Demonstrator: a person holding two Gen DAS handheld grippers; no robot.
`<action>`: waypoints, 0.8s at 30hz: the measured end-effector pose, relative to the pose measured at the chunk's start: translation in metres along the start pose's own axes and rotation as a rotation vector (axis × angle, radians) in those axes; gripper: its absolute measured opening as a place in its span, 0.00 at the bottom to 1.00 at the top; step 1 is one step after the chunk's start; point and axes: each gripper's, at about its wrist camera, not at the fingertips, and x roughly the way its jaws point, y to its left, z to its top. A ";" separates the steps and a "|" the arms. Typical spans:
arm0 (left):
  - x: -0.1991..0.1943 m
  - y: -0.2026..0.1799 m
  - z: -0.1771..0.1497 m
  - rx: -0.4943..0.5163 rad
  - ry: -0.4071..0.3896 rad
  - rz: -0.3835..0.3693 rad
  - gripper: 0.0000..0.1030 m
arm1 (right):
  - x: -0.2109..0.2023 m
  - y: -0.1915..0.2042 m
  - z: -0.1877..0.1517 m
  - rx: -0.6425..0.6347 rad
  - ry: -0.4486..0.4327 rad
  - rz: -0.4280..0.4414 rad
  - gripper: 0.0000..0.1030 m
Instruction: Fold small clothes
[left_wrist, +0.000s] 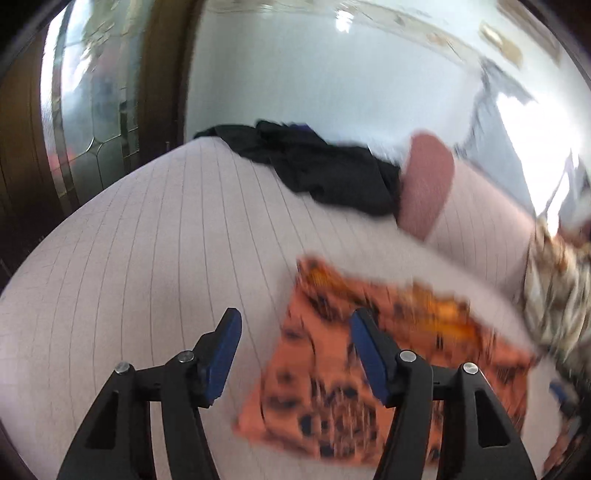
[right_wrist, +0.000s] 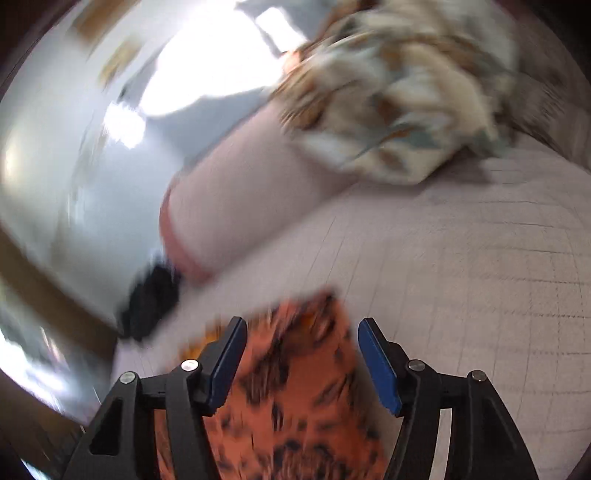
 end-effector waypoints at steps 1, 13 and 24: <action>-0.001 -0.008 -0.018 0.019 0.015 0.003 0.61 | 0.009 0.018 -0.012 -0.066 0.064 0.000 0.63; 0.038 -0.031 -0.055 0.186 0.186 0.025 0.65 | 0.186 0.155 -0.036 -0.479 0.231 -0.225 0.59; 0.033 -0.012 -0.034 0.112 0.148 0.065 0.65 | 0.174 0.197 -0.044 -0.403 0.206 -0.012 0.58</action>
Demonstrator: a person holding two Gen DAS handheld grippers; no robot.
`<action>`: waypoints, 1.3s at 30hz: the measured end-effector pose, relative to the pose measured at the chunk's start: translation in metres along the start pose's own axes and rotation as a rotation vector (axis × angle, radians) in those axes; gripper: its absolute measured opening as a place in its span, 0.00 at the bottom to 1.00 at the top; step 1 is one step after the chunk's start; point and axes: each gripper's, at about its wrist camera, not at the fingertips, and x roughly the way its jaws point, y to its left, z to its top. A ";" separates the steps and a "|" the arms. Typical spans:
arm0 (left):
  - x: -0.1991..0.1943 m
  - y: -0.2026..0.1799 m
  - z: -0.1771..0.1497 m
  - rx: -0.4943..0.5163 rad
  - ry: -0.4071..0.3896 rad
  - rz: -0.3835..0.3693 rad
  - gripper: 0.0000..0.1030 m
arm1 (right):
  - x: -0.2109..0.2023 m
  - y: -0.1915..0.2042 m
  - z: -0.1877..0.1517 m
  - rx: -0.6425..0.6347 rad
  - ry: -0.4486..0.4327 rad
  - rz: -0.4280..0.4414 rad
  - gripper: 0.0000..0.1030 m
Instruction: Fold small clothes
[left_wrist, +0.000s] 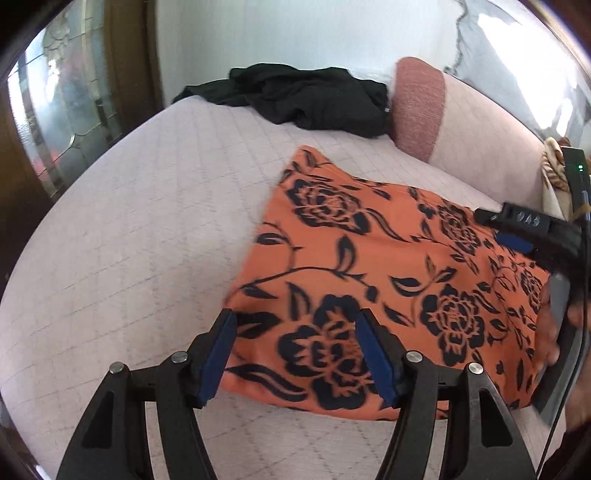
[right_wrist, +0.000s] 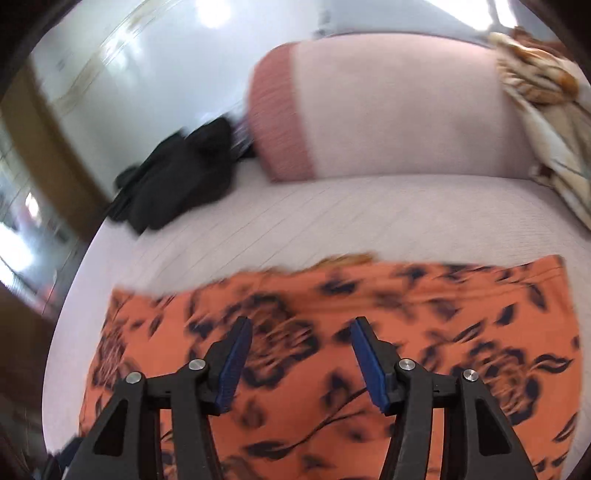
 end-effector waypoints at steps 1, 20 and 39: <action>0.002 0.000 -0.003 0.003 0.010 0.004 0.65 | 0.006 0.011 -0.003 -0.022 0.012 0.009 0.58; 0.004 -0.015 -0.016 0.123 0.063 0.042 0.72 | -0.099 -0.101 -0.098 0.213 -0.074 -0.181 0.60; 0.006 -0.042 -0.037 0.263 0.071 0.015 0.75 | -0.099 -0.122 -0.144 0.246 -0.066 -0.075 0.47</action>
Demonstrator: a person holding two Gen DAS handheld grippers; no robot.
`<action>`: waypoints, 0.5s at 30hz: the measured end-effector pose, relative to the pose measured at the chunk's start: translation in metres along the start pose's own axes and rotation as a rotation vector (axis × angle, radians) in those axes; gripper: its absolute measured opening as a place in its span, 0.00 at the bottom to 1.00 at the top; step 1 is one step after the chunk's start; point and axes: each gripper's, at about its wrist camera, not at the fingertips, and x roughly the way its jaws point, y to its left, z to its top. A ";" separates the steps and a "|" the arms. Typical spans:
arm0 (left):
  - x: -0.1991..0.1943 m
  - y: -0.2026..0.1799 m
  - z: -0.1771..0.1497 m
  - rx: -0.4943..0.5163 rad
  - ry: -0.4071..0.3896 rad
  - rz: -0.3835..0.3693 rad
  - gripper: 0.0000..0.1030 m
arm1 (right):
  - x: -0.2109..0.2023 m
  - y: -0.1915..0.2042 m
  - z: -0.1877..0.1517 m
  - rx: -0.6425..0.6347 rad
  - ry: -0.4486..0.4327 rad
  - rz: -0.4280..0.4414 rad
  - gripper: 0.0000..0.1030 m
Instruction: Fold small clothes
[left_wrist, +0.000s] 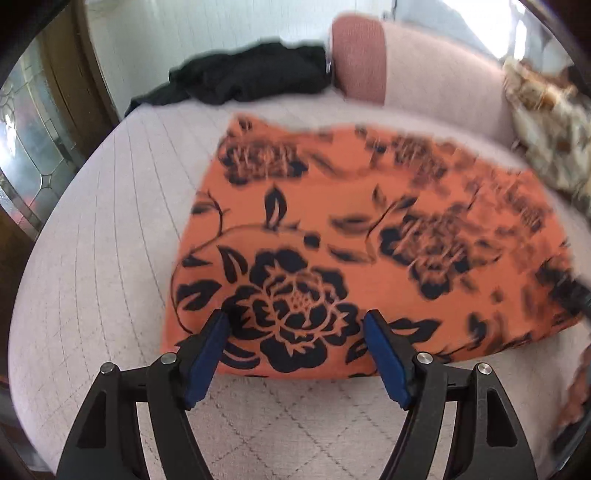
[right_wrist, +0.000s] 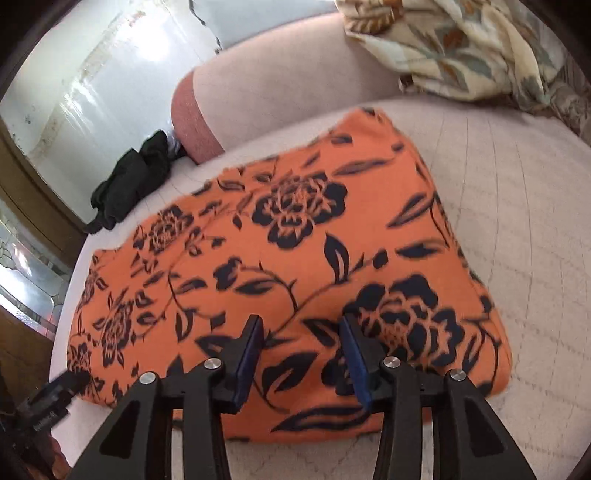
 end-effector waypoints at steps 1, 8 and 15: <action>0.000 -0.003 0.000 0.016 -0.012 0.015 0.76 | 0.000 0.004 0.005 -0.020 0.007 0.000 0.49; -0.019 -0.004 0.012 -0.004 -0.120 0.008 0.76 | -0.007 -0.002 0.017 0.026 -0.043 0.076 0.49; 0.001 -0.004 0.005 0.004 -0.005 -0.014 0.76 | -0.011 0.007 0.007 0.031 0.018 0.110 0.50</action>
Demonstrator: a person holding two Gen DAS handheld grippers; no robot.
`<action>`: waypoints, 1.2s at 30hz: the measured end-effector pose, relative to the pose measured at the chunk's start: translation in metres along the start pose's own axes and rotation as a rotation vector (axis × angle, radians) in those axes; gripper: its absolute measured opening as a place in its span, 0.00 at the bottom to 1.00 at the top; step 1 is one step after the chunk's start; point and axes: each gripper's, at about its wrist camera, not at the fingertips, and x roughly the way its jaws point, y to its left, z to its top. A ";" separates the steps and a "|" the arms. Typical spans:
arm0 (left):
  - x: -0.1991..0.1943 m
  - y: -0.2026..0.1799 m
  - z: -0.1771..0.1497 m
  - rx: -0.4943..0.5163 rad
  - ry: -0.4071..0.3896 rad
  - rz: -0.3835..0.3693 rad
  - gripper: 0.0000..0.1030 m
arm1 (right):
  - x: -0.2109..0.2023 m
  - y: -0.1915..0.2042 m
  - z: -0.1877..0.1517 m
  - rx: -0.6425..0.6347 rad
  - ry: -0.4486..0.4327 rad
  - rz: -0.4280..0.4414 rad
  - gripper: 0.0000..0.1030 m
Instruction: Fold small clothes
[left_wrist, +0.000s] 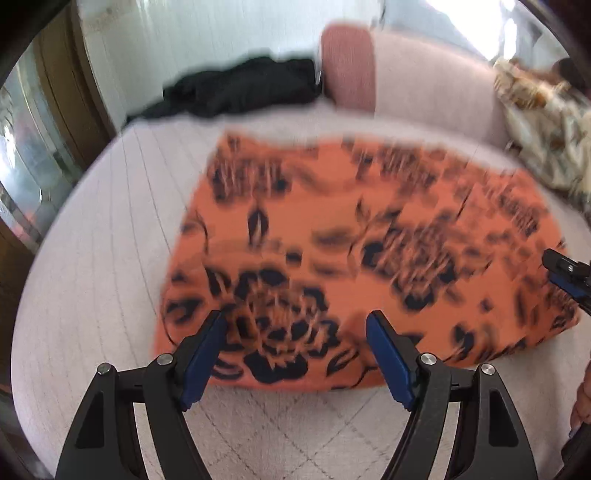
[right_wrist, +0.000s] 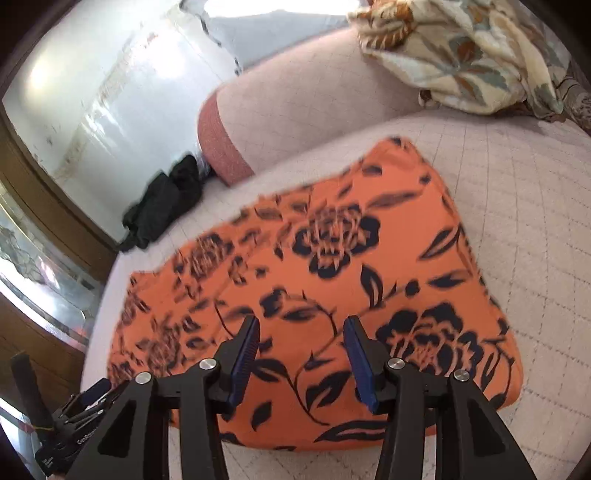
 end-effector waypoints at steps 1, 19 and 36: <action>0.003 -0.001 -0.001 0.004 -0.001 0.006 0.77 | 0.007 0.000 -0.002 -0.006 0.043 -0.013 0.50; -0.019 -0.002 -0.013 -0.082 -0.018 -0.040 0.77 | -0.023 0.009 -0.019 0.015 0.047 0.058 0.52; -0.050 0.017 -0.097 -0.135 -0.007 -0.107 0.77 | -0.096 -0.024 -0.066 0.163 -0.005 0.111 0.59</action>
